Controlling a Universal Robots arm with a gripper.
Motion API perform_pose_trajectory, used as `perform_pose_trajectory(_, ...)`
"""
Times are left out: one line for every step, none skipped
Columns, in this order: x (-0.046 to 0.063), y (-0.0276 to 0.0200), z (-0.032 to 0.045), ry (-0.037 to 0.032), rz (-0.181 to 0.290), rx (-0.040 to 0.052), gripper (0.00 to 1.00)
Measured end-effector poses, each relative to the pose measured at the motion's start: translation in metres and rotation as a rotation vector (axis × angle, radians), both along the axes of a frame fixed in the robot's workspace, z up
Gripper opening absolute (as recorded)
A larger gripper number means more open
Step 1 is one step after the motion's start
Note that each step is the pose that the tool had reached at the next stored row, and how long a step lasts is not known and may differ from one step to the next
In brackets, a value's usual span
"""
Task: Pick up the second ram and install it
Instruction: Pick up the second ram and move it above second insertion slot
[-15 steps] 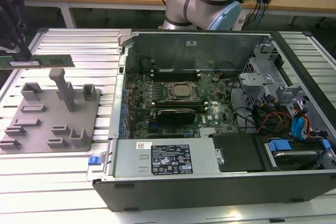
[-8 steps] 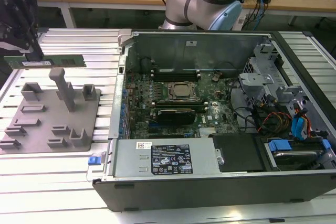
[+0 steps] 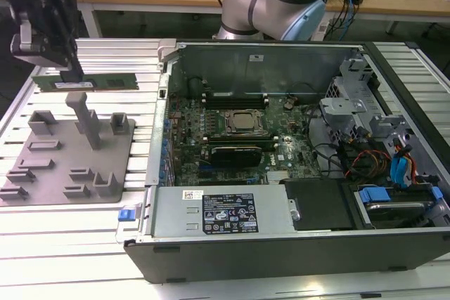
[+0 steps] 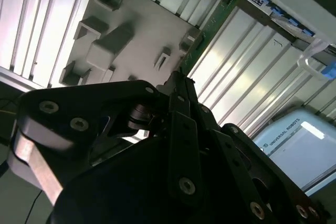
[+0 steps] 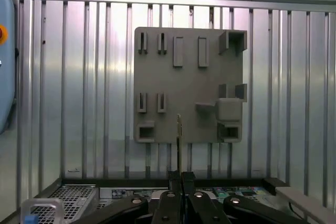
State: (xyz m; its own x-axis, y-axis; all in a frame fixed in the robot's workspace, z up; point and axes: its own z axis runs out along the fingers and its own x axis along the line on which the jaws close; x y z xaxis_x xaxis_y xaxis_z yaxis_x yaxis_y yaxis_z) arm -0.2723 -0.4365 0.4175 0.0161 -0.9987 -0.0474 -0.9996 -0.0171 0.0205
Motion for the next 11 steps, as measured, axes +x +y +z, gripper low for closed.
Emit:
perform_pose_trajectory(0.004, 0.0000, 0.0000, 0.0000, 0.000, 0.0000, 0.09)
perform_pose_trajectory(0.007, 0.0000, 0.0000, 0.0000, 0.000, -0.0001, 0.09)
perform_pose_trajectory(0.010, 0.0000, 0.0000, 0.0000, 0.000, -0.0001, 0.09)
perform_pose_trajectory(0.014, 0.0000, 0.0001, 0.0001, 0.000, -0.0001, 0.09)
perform_pose_trajectory(0.017, 0.0000, 0.0000, 0.0001, 0.000, -0.0002, 0.09)
perform_pose_trajectory(0.019, 0.0000, 0.0000, 0.0001, 0.000, -0.0001, 0.09)
perform_pose_trajectory(0.021, 0.0000, -0.0001, 0.0000, 0.000, 0.0000, 0.09)
perform_pose_trajectory(0.023, 0.0000, -0.0001, -0.0001, 0.000, 0.0000, 0.09)
perform_pose_trajectory(0.027, 0.0000, -0.0001, 0.0000, 0.000, 0.0000, 0.09)
perform_pose_trajectory(0.030, 0.0000, -0.0002, 0.0000, 0.000, 0.0000, 0.09)
perform_pose_trajectory(0.032, 0.0000, -0.0003, 0.0000, 0.000, -0.0001, 0.09)
